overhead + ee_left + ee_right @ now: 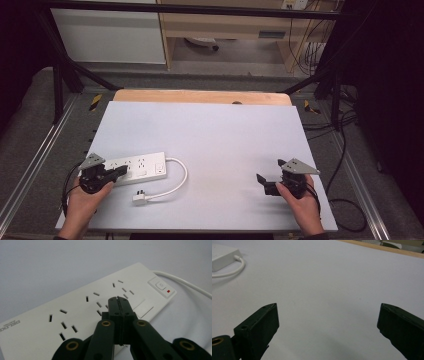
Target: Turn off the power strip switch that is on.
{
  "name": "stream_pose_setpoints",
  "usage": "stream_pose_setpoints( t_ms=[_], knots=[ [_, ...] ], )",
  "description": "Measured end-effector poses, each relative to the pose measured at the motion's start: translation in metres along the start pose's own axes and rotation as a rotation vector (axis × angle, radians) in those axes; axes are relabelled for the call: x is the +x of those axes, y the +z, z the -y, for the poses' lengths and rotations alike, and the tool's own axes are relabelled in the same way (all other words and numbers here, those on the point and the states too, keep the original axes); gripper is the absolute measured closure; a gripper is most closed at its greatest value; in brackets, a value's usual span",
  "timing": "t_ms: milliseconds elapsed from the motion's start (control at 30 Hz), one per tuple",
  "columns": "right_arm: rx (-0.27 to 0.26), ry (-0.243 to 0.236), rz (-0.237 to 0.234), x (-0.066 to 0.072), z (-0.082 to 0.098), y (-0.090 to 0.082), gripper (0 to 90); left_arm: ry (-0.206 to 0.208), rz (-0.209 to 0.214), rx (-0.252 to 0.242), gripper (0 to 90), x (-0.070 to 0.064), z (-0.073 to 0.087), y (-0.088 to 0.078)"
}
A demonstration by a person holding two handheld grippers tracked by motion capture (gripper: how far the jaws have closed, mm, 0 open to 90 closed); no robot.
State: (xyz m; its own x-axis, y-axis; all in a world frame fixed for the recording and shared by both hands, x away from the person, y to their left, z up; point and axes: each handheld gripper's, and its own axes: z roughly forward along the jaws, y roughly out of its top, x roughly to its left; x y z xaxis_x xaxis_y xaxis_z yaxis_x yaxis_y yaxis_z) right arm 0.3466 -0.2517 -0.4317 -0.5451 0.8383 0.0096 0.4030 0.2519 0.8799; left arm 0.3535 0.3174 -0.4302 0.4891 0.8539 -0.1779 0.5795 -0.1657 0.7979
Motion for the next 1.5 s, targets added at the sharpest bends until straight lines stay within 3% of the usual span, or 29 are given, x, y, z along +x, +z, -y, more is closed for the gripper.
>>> stream_pose_setpoints(
  t_ms=[467, 533, 867, 900, 1000, 1133, 1333, 1500],
  knots=[
    [0.001, 0.001, 0.000, 0.000, 0.000, 0.000, 4.3, 0.020, 0.011, -0.044, 90.0, -0.008, -0.007, 0.004],
    [0.002, 0.001, 0.000, 0.000, 0.000, 0.000, 4.3, 0.019, -0.002, -0.053, 81.2, -0.009, -0.008, 0.004],
    [0.004, 0.004, -0.001, 0.000, 0.000, 0.001, 4.3, 0.057, 0.001, -0.115, 66.8, -0.014, -0.011, 0.004],
    [0.004, 0.006, 0.000, 0.000, 0.000, 0.001, 4.3, 0.057, -0.001, -0.121, 61.3, -0.014, -0.011, 0.003],
    [0.003, 0.005, 0.001, 0.000, 0.000, 0.000, 4.3, 0.049, -0.002, -0.132, 58.6, -0.014, -0.011, 0.003],
    [0.002, 0.006, 0.001, 0.000, 0.000, 0.000, 4.3, 0.048, -0.027, -0.179, 46.6, -0.016, -0.014, 0.002],
    [0.001, 0.005, 0.001, 0.000, 0.000, 0.000, 4.3, 0.025, -0.049, -0.266, 9.2, -0.019, -0.019, -0.002],
    [-0.001, 0.004, 0.001, 0.000, 0.000, 0.000, 4.3, 0.010, -0.053, -0.330, 6.2, -0.019, -0.021, -0.008]
  ],
)
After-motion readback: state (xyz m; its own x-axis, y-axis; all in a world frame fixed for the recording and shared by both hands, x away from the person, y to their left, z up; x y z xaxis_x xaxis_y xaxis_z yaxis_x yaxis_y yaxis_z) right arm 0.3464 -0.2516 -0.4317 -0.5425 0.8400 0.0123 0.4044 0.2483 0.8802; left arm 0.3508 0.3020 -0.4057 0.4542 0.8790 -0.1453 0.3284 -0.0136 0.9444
